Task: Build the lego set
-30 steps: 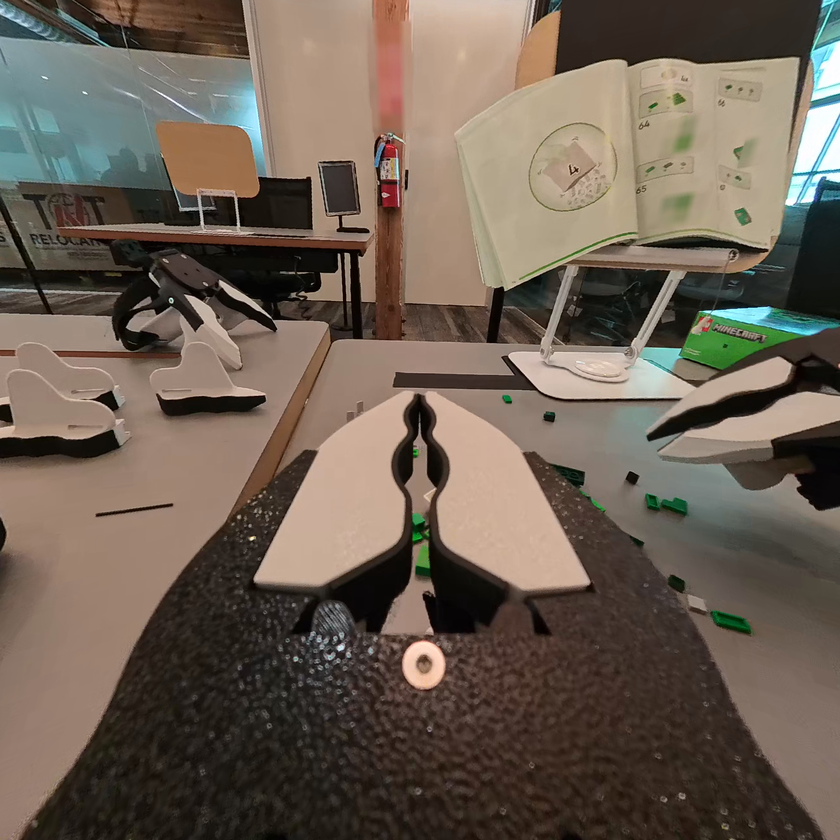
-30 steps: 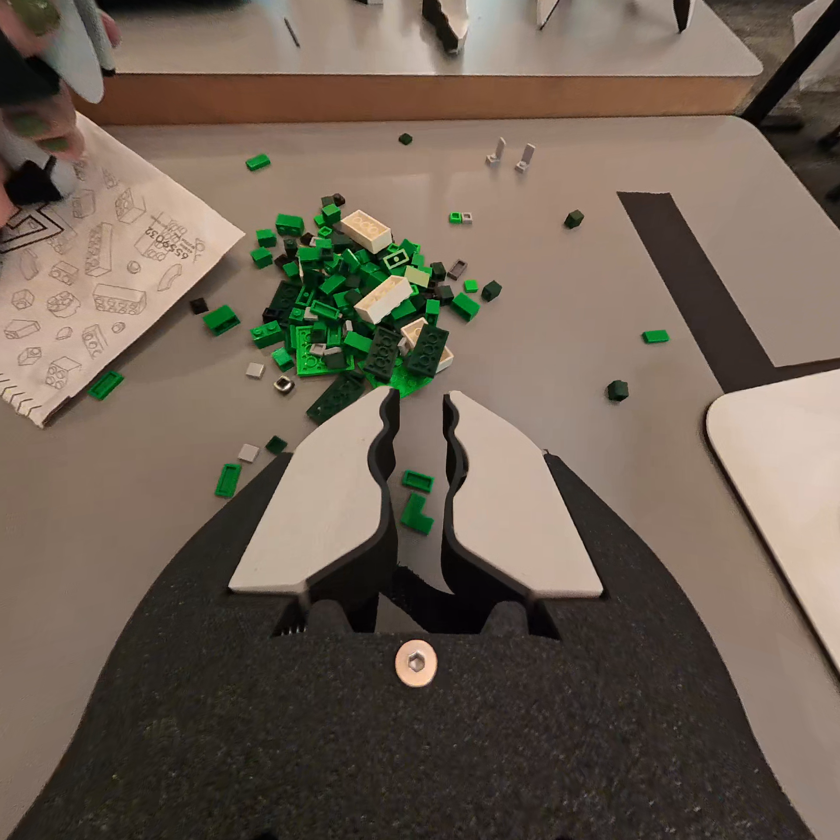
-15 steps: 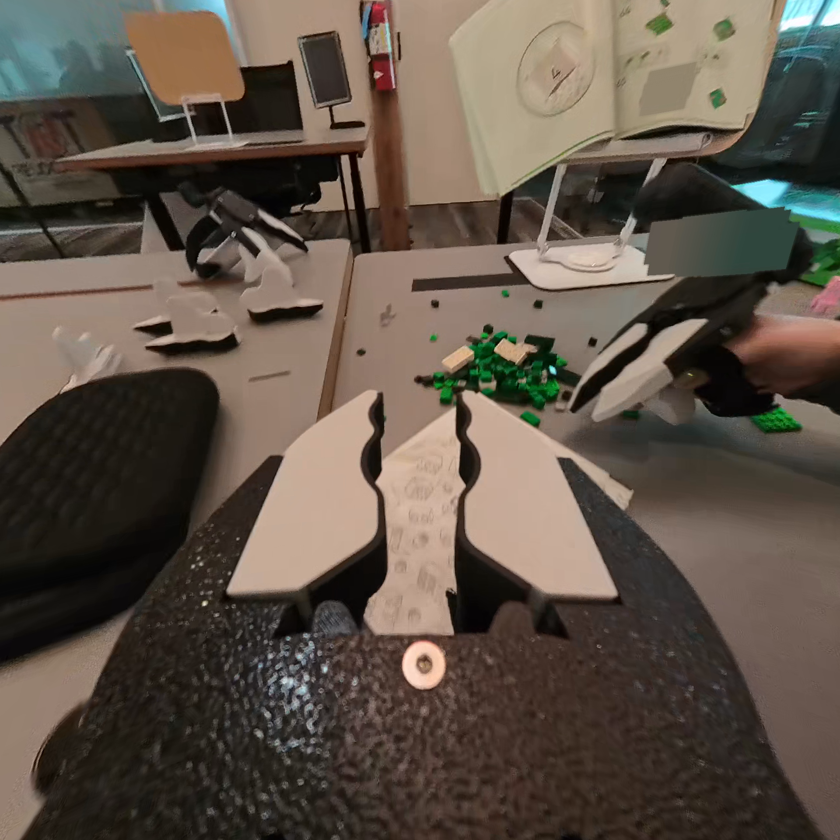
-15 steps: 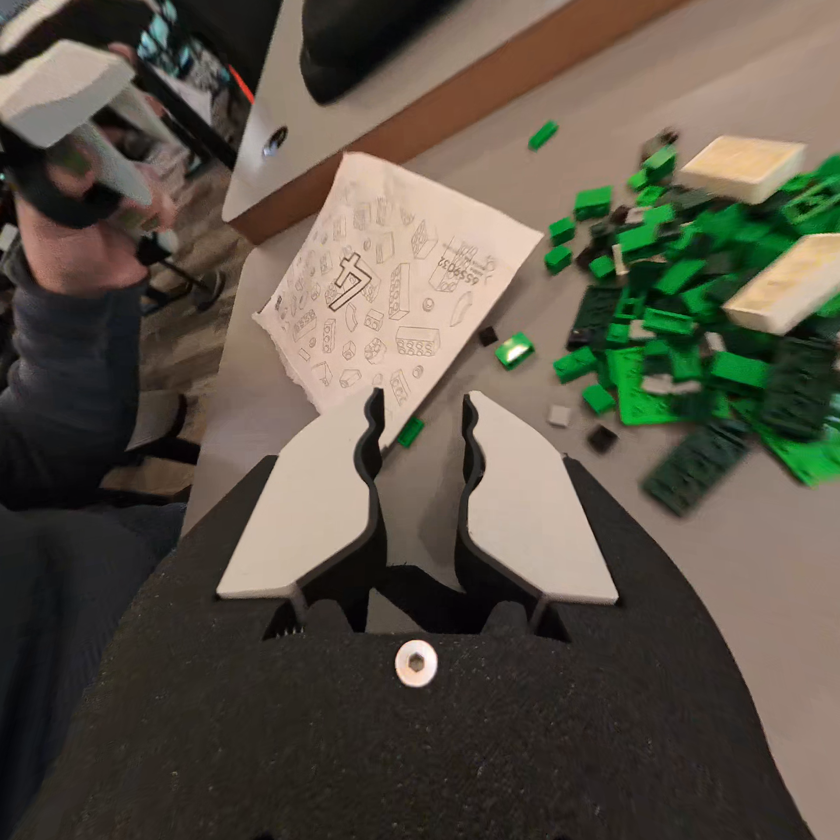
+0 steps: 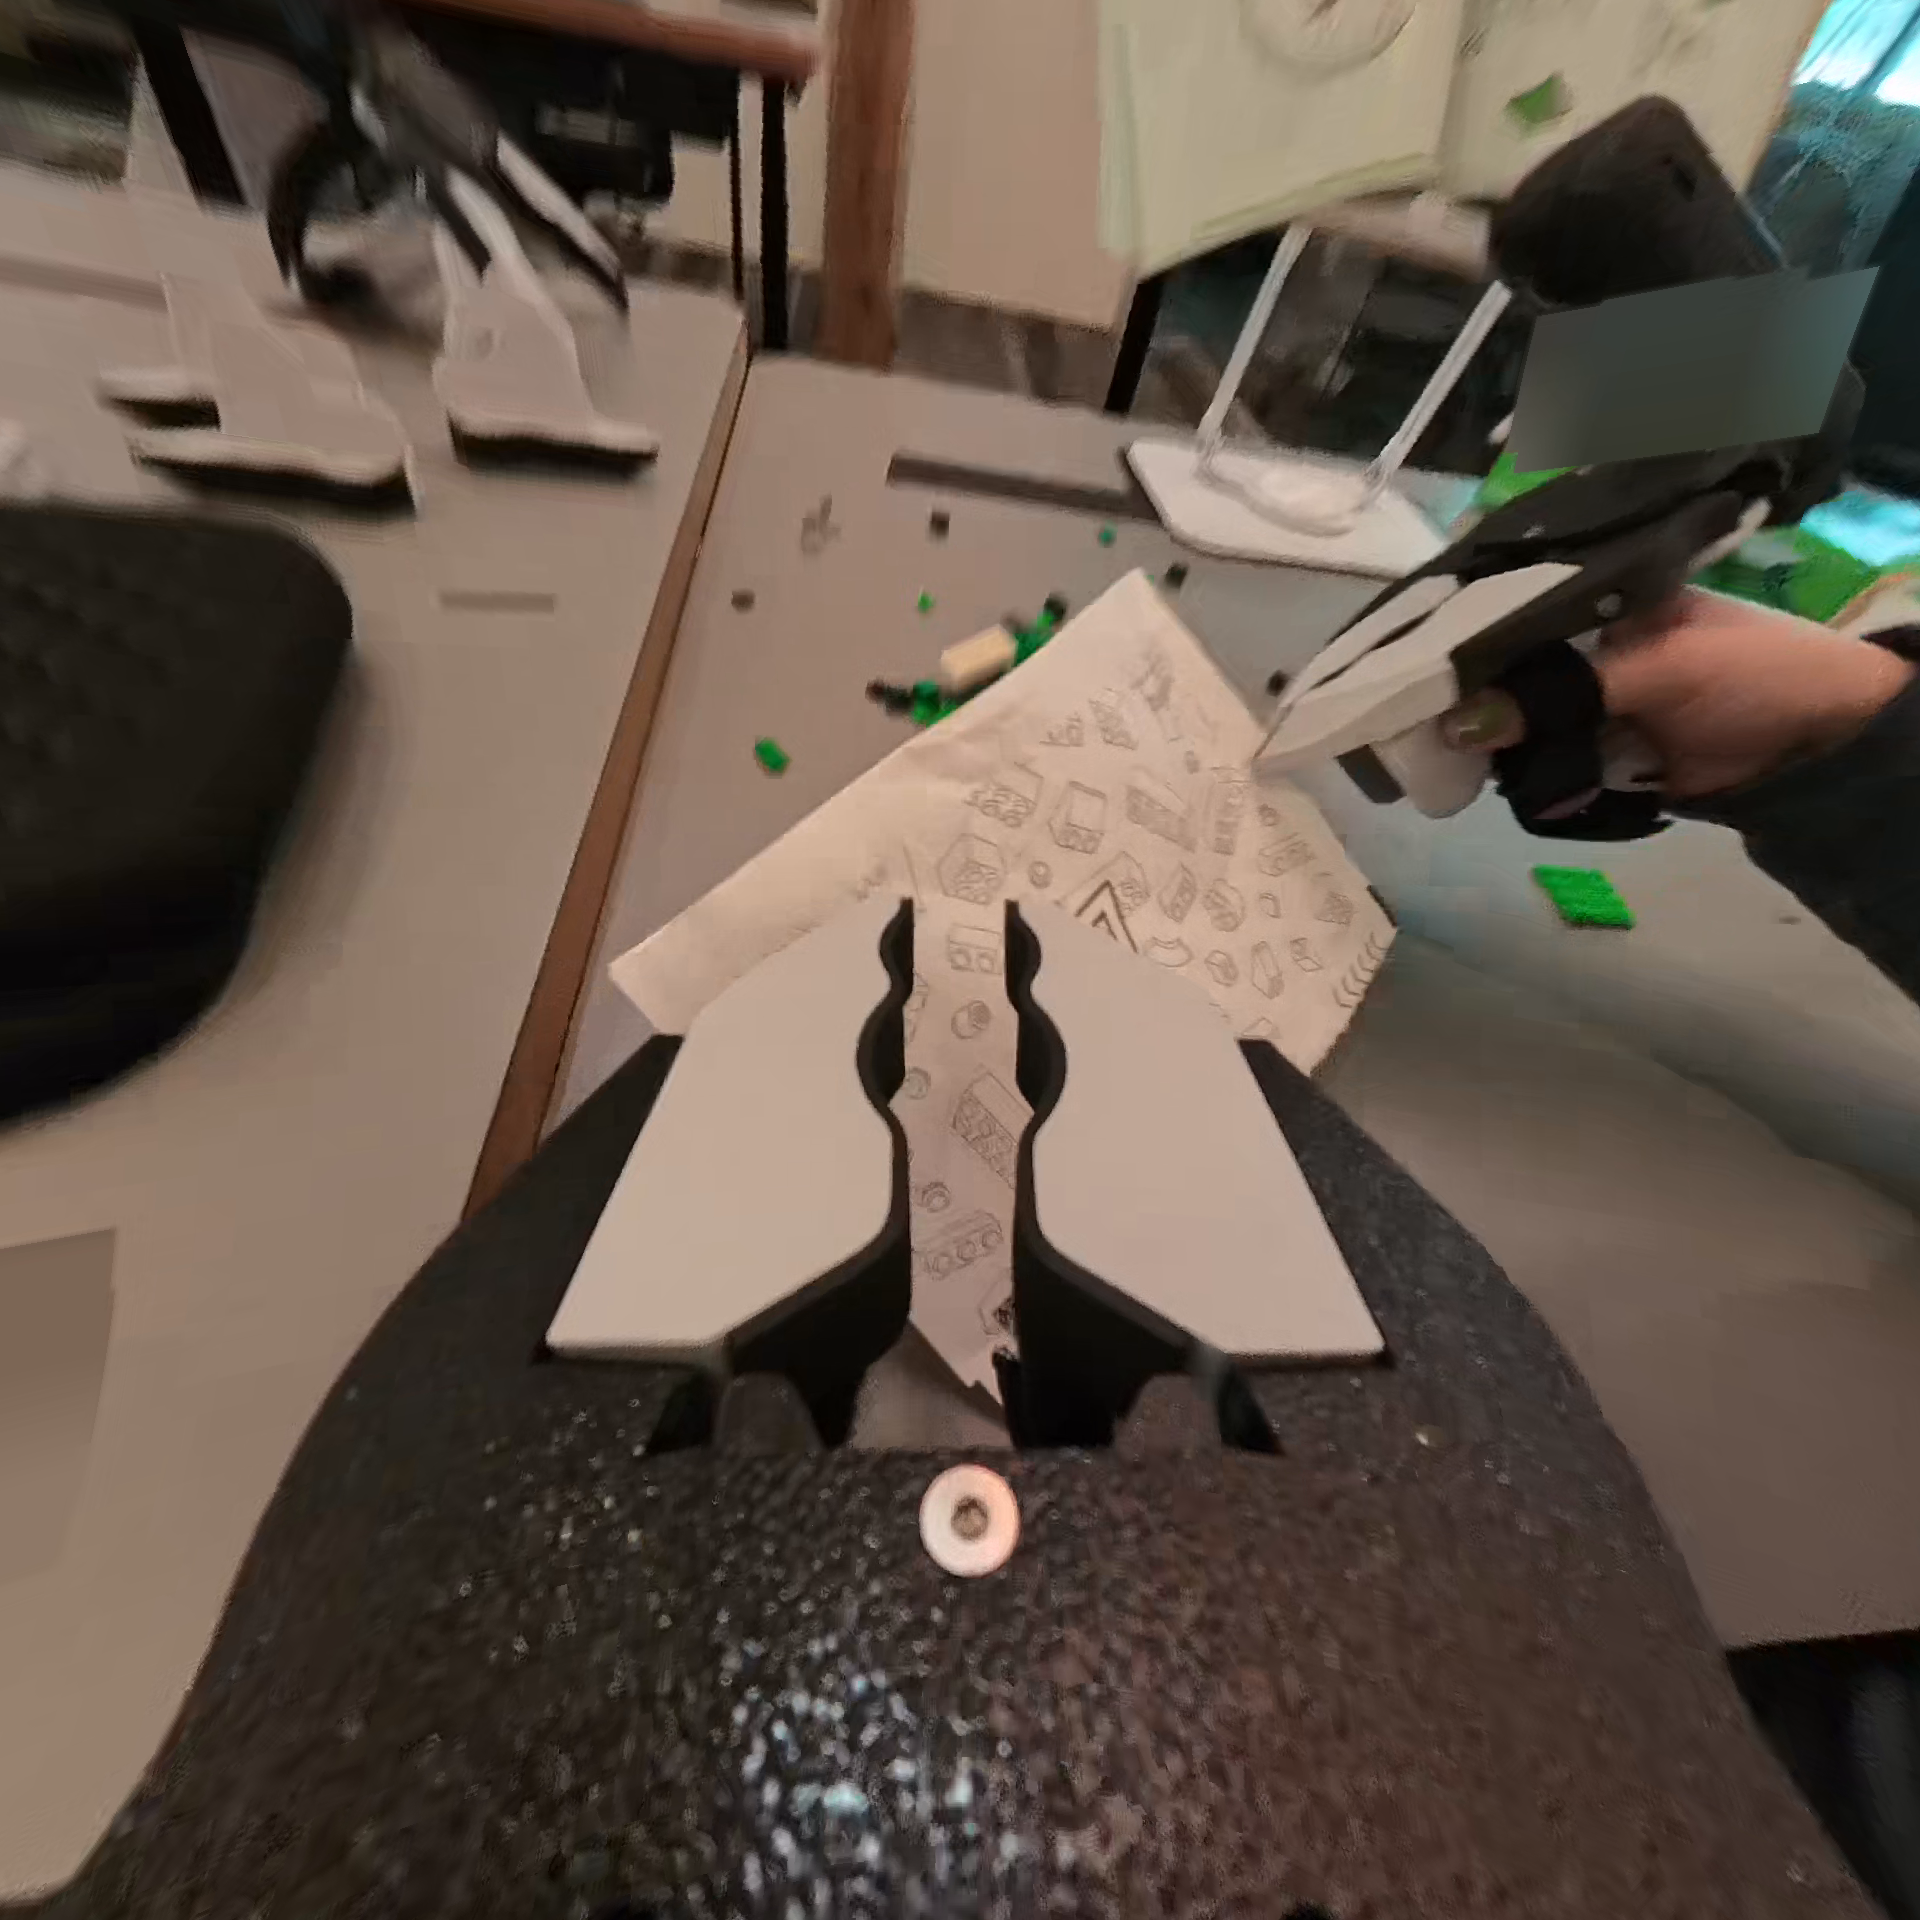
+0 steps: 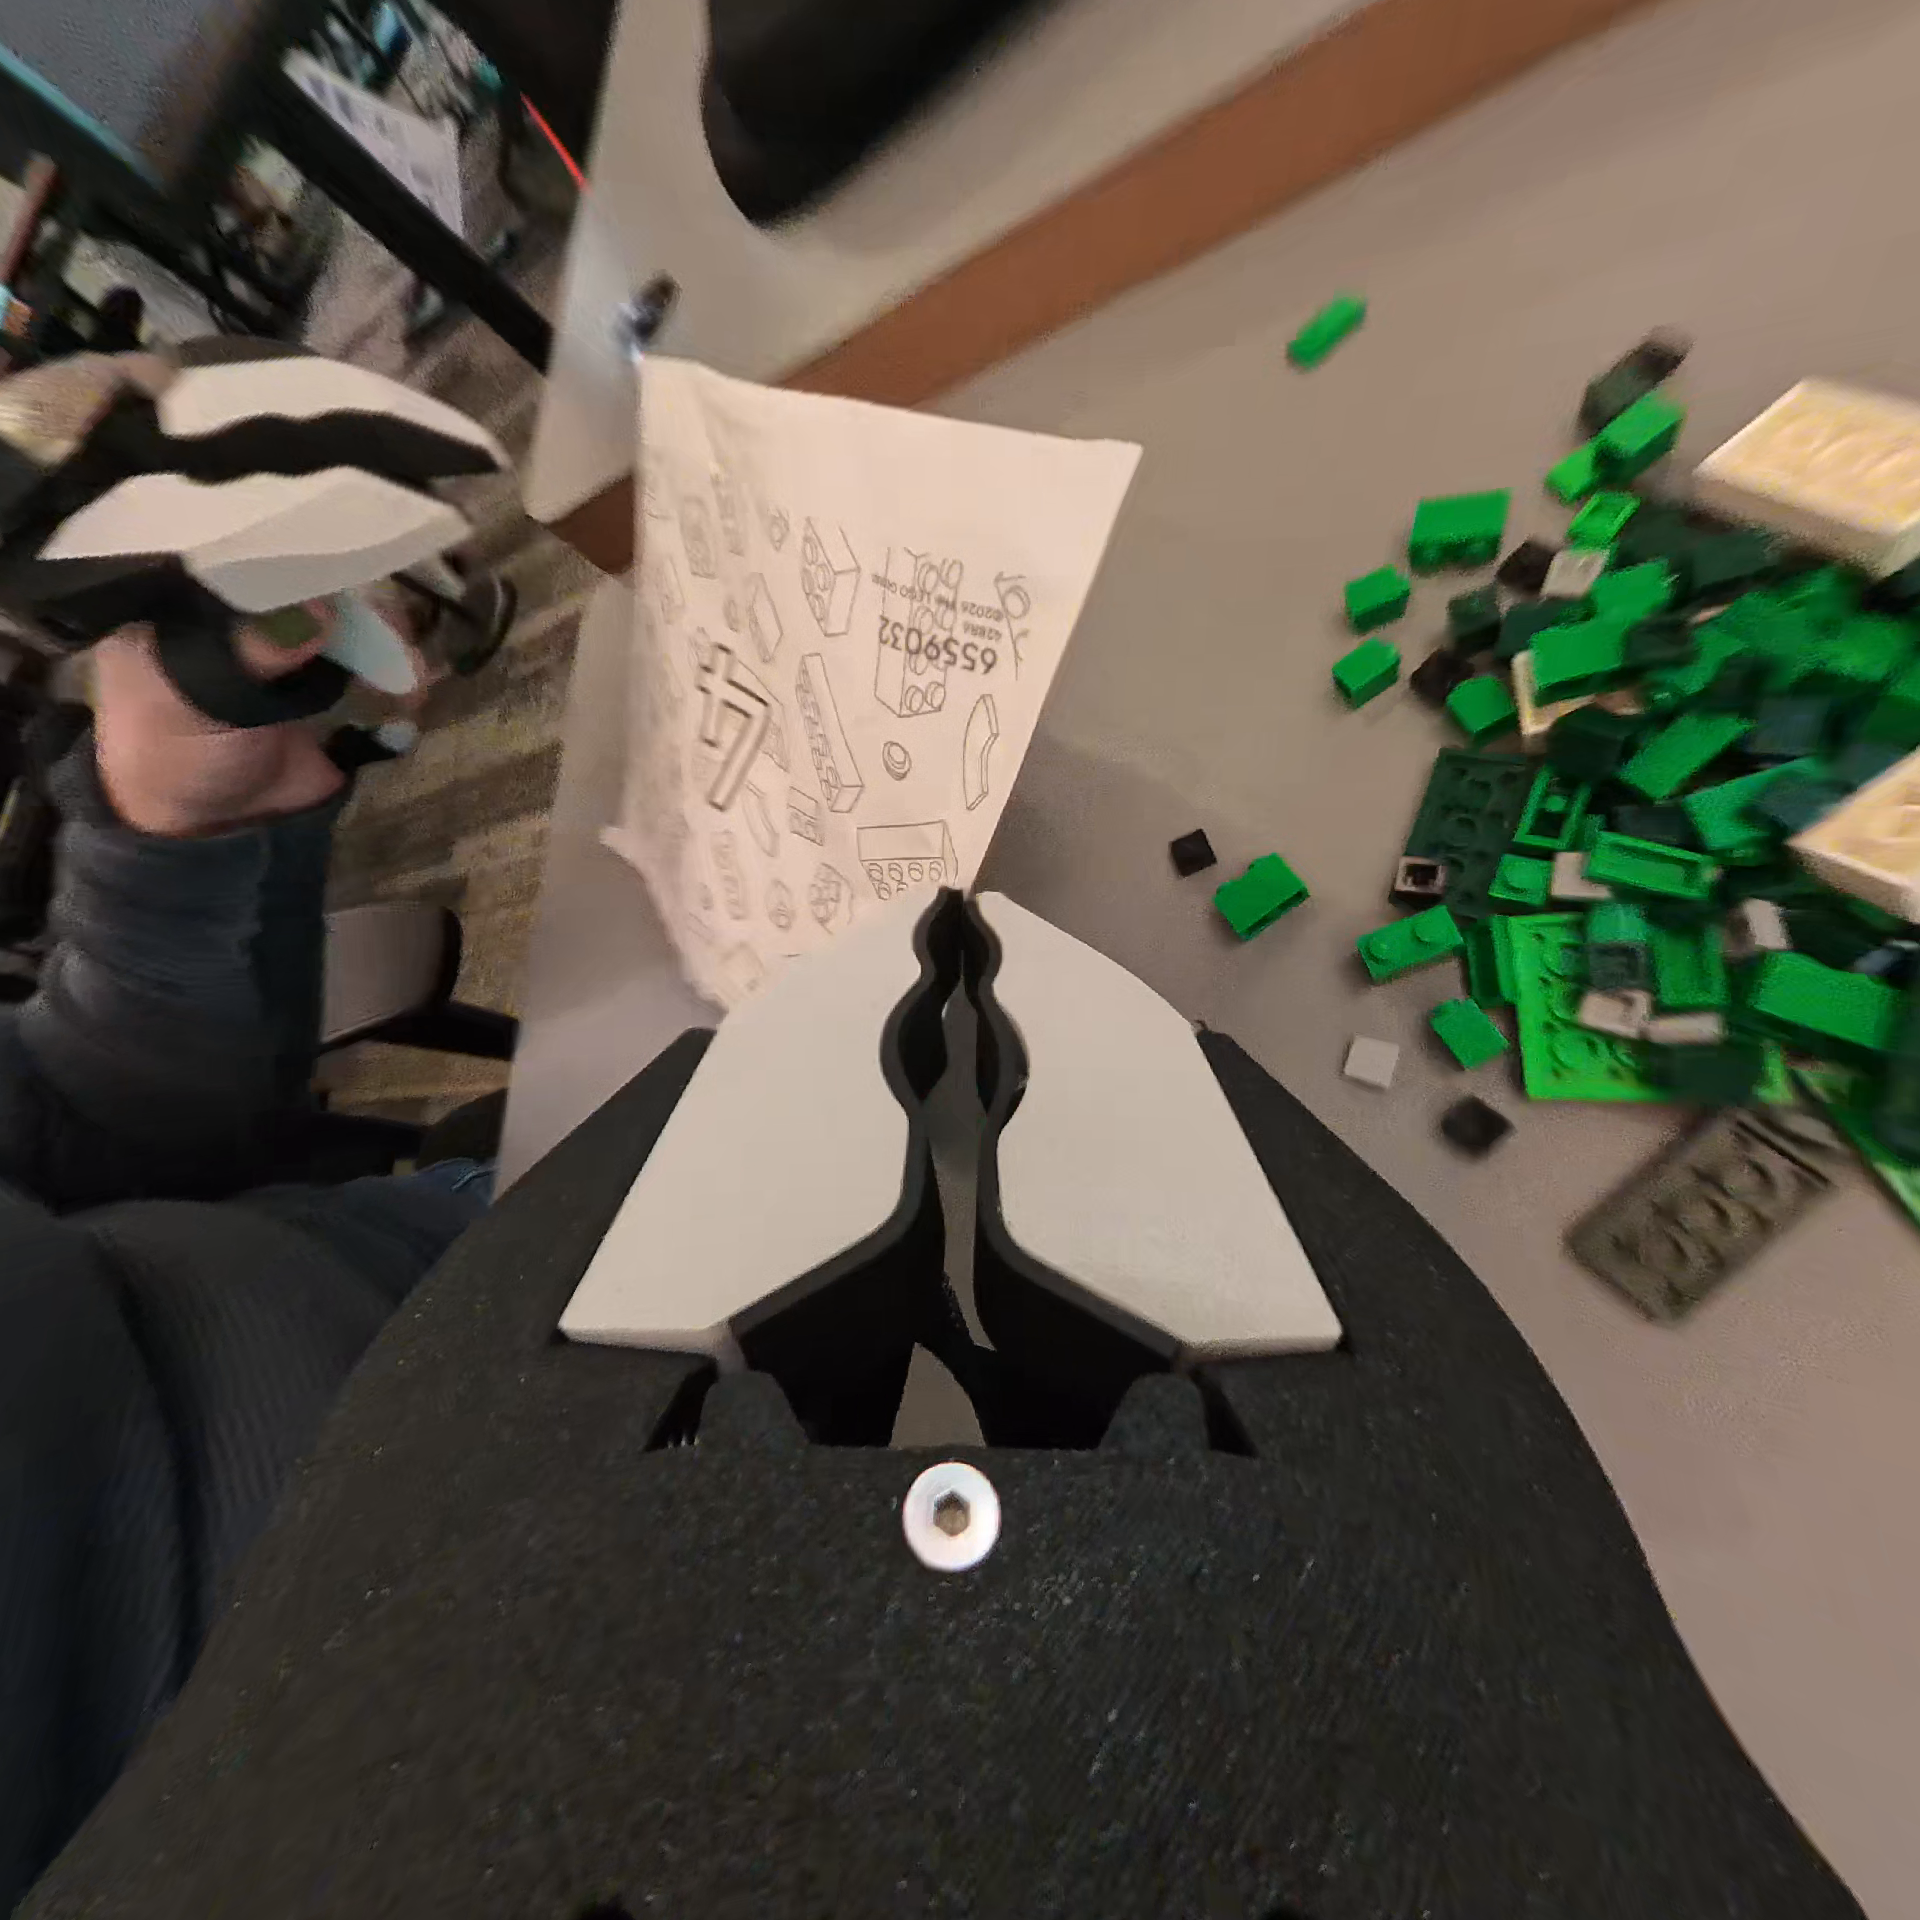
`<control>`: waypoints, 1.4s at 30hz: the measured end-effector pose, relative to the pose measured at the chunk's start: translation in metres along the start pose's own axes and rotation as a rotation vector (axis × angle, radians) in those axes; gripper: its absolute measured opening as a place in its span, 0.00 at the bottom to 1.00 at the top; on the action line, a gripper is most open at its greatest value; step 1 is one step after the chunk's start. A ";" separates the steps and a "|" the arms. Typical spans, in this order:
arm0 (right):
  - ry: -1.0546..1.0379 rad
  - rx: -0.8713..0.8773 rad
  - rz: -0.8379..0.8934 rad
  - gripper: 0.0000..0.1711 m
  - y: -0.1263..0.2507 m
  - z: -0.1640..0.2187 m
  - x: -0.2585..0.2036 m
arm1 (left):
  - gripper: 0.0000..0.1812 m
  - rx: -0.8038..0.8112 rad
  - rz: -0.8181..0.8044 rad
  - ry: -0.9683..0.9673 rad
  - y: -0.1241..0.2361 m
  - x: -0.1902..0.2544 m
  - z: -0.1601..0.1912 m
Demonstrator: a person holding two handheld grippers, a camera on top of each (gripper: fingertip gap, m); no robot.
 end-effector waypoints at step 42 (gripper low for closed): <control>0.283 0.605 0.843 0.24 0.225 0.071 -0.053 | 0.15 0.139 -0.045 -0.254 -0.119 0.016 -0.030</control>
Point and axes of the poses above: each gripper's, where its closed fingertips meet, y back along the fingers, z out of its underside, x = y × z across the jaws, the point moved 5 cm from there along y, back along the fingers, and after that the axes turned 4 degrees about -x, right-handed, at the moved point
